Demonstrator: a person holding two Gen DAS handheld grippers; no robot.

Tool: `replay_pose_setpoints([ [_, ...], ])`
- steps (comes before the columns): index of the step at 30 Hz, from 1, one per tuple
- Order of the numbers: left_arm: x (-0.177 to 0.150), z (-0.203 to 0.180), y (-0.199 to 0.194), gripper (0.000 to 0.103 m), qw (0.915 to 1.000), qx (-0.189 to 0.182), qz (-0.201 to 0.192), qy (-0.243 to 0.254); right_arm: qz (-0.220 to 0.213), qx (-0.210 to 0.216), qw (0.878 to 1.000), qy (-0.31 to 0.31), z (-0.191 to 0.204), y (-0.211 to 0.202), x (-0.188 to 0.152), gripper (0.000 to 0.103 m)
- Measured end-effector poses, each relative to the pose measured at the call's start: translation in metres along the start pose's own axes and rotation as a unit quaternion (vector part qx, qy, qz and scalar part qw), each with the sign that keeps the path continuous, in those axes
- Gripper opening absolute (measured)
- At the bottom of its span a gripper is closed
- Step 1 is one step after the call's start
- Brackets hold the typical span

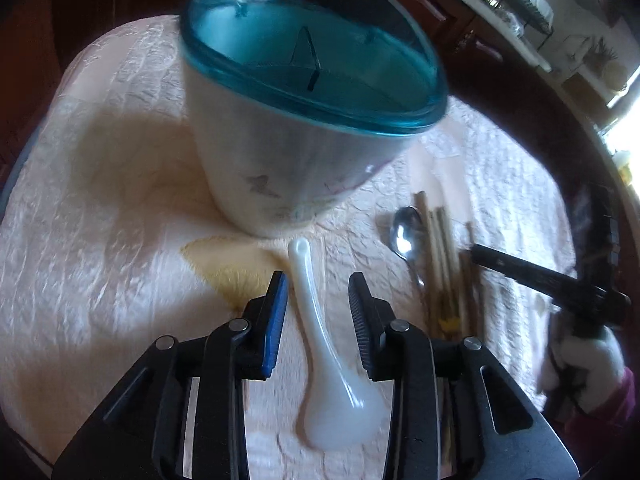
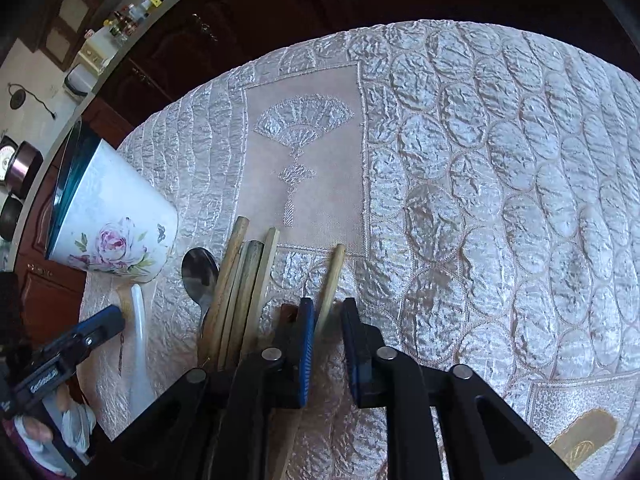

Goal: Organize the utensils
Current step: 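Close the right tool on one wooden chopstick from the bundle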

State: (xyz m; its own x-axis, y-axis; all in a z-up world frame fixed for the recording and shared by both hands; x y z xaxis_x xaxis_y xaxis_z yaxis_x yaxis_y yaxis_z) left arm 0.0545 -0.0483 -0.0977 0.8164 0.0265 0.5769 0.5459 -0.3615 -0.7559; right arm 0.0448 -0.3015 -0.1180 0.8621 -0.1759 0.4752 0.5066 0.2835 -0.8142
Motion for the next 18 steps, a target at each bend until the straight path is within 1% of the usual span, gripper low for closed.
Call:
replay_pose_setpoints([
  [3,-0.001,-0.004,0.017,0.030,0.9997,0.010,0.015,0.015,-0.011,0.012,1.000,0.004,-0.001,-0.010,-0.006,0.008],
  [4,-0.002,-0.006,0.020,0.024,0.9995,0.012,0.020,0.021,-0.015,0.017,1.000,0.004,0.001,-0.014,-0.005,0.008],
  [5,-0.004,-0.007,0.022,0.012,0.9993,0.011,0.020,0.028,-0.021,0.020,1.000,0.003,0.003,-0.020,-0.004,0.008],
  [6,-0.006,-0.007,0.022,0.011,0.9993,0.004,0.021,0.031,-0.029,0.026,0.999,-0.001,0.007,-0.028,-0.003,0.008],
  [9,-0.009,-0.004,0.011,0.011,0.9995,-0.014,0.019,0.021,-0.033,0.048,0.998,-0.008,0.016,-0.046,-0.003,0.007],
  [15,-0.003,-0.003,-0.039,0.011,0.9983,-0.049,-0.024,0.022,-0.054,0.066,0.996,-0.024,0.027,-0.068,-0.003,0.007],
  [18,-0.002,-0.005,-0.058,0.011,0.9974,-0.052,-0.038,0.033,-0.051,0.036,0.998,-0.028,0.023,-0.062,-0.003,0.007],
])
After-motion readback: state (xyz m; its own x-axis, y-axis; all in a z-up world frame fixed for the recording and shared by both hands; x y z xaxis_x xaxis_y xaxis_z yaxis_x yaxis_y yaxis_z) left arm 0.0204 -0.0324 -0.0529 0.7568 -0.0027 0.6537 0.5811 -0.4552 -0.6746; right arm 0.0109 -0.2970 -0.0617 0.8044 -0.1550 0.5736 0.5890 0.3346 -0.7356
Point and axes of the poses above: each gripper's, at about its wrist camera, not at the fingertips, and y roughly the way its jaws point, z to its left, x to its top, the point moved 3 cm from there along y, roughly the way its jaws point, and after that the axes turned 10 degrees about -z, right-handed, at the moved point
